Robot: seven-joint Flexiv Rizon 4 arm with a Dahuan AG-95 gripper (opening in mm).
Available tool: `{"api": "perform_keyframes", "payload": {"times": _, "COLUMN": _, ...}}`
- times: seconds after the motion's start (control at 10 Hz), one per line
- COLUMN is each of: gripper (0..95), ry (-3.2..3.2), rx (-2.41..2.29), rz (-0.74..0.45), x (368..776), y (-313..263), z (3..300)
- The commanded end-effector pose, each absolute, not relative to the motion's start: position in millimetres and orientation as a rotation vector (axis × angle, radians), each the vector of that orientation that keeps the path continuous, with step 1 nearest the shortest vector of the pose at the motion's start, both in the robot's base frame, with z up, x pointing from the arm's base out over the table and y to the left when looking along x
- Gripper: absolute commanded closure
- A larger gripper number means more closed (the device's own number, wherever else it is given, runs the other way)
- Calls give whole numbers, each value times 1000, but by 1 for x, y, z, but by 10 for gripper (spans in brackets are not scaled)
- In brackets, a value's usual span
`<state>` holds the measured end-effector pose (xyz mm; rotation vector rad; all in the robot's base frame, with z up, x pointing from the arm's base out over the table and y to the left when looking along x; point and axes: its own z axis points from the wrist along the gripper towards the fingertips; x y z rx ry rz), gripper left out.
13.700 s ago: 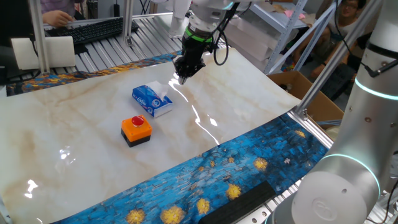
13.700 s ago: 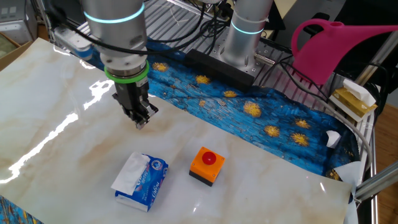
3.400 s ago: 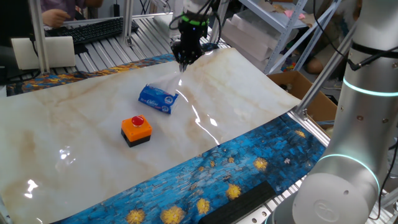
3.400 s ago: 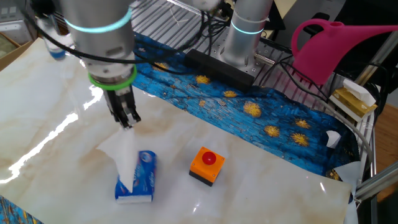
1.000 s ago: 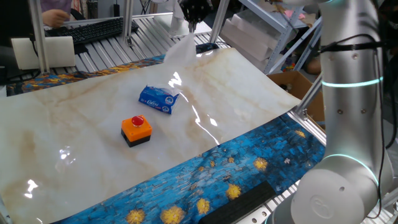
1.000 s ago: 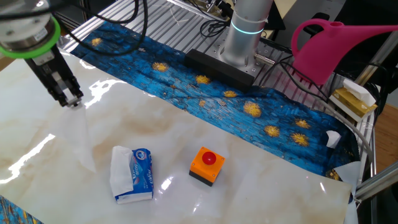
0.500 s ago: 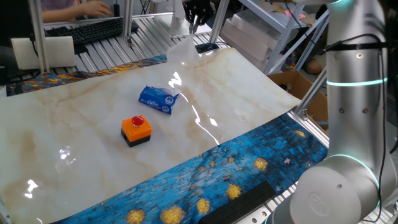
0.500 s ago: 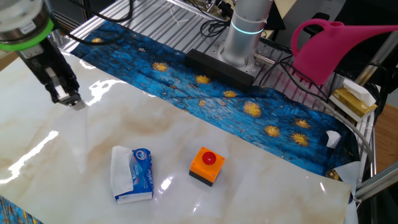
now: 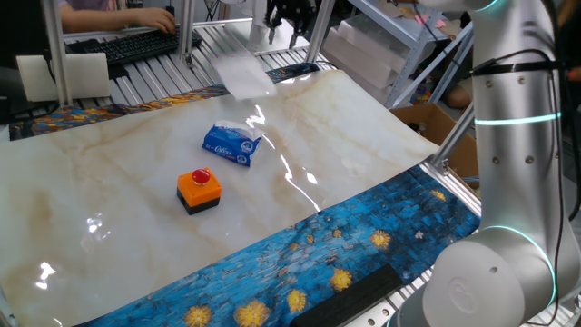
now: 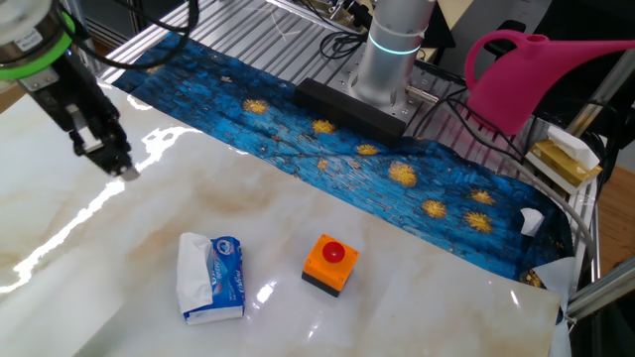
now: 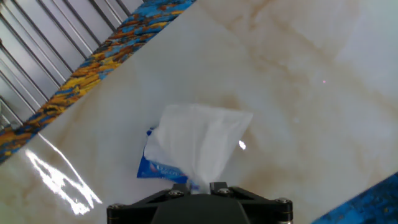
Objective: Pull out a napkin
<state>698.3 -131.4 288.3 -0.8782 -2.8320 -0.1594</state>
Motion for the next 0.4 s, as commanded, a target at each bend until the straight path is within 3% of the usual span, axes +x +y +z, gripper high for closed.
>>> {"api": "perform_keyframes", "payload": {"times": 0.1, "gripper": 190, "ry": -2849, "rx": -874, "rz": -184, "x": 694, "y": -131, "z": 286}}
{"api": "perform_keyframes", "payload": {"times": 0.4, "gripper": 190, "ry": -2849, "rx": -870, "rz": -185, "x": 694, "y": -131, "z": 286}}
